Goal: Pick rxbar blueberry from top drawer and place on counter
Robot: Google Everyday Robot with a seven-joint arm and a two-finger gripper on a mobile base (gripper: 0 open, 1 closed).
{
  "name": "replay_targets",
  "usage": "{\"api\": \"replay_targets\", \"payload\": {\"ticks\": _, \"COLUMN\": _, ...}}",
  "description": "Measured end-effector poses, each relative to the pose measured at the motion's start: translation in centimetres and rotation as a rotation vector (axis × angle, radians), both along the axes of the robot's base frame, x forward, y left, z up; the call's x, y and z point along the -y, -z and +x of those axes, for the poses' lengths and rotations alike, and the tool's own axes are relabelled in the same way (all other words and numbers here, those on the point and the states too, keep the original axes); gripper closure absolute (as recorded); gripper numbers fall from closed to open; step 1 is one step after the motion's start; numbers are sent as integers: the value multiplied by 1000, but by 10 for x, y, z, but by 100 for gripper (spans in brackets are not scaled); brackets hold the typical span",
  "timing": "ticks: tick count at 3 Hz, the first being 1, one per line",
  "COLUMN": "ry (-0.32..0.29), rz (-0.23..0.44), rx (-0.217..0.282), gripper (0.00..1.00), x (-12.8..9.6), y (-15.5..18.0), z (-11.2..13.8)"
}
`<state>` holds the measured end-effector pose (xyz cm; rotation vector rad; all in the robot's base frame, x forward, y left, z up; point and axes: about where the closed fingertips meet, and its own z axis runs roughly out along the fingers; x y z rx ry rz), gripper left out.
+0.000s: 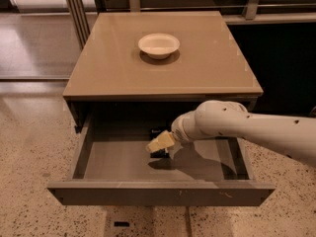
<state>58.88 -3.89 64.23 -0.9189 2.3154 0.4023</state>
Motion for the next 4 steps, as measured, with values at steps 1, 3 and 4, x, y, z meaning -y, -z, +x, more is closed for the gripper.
{"api": "replay_targets", "payload": {"ticks": 1, "ry": -33, "rz": 43, "rx": -37, "gripper": 0, "x": -25, "y": 11, "z": 8}}
{"api": "replay_targets", "payload": {"ticks": 3, "ry": -42, "rz": 5, "rx": -52, "gripper": 0, "x": -48, "y": 40, "z": 13}}
{"api": "replay_targets", "payload": {"ticks": 4, "ry": -5, "rz": -79, "rx": -37, "gripper": 0, "x": -38, "y": 60, "z": 10}}
